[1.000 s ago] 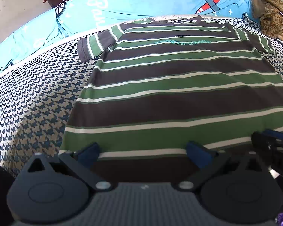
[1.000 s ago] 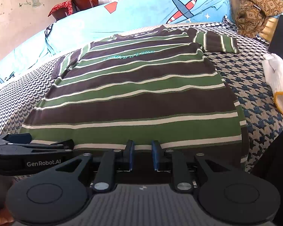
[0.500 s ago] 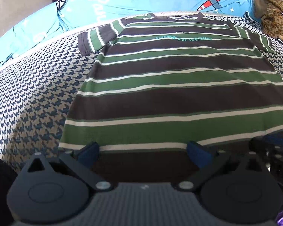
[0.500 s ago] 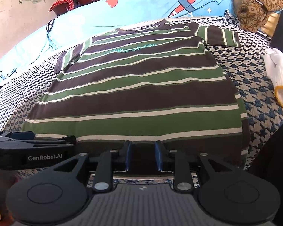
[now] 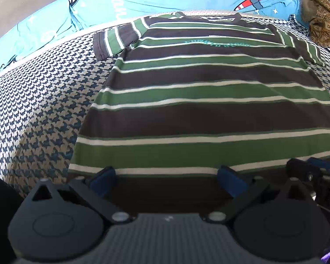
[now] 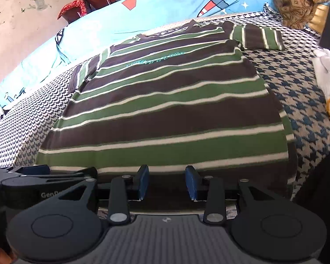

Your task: Fold clothes

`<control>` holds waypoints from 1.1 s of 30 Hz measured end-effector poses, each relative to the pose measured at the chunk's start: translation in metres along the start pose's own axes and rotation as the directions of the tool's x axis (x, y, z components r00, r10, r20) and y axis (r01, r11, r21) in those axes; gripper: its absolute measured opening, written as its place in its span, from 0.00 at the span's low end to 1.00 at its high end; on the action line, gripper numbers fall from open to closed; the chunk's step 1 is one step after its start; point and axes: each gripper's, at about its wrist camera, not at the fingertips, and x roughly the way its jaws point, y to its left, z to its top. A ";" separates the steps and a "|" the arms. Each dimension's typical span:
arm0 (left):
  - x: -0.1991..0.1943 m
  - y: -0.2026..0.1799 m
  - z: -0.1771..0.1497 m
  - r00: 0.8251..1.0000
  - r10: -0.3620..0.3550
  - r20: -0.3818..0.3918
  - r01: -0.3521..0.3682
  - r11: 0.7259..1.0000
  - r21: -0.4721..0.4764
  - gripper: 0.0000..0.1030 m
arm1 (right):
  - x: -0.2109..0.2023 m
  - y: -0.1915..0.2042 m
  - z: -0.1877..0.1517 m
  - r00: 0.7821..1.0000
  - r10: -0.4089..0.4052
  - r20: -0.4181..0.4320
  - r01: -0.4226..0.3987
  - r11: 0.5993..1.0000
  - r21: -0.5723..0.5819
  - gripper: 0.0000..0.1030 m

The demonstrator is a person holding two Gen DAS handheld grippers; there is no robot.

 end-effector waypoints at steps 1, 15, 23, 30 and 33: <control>0.000 0.000 0.002 1.000 -0.005 -0.001 0.005 1.000 -0.003 1.00 | 0.001 0.000 0.003 1.000 0.001 -0.002 -0.002 1.000 -0.007 0.36; 0.006 -0.010 0.047 0.999 -0.043 0.031 0.044 0.999 -0.017 1.00 | 0.024 -0.008 0.057 1.000 -0.030 0.005 0.030 0.994 -0.106 0.37; 0.019 -0.013 0.077 0.998 -0.027 0.055 0.027 1.000 -0.002 1.00 | 0.046 -0.017 0.090 0.993 -0.121 0.014 0.122 0.987 -0.105 0.39; 0.027 -0.019 0.097 0.997 -0.025 0.075 0.022 0.999 0.042 1.00 | 0.060 -0.027 0.115 0.985 -0.173 0.024 0.174 0.979 -0.106 0.44; 0.030 -0.021 0.106 0.996 -0.021 0.086 0.016 0.998 0.058 1.00 | 0.066 -0.031 0.126 0.982 -0.187 0.028 0.189 0.977 -0.100 0.45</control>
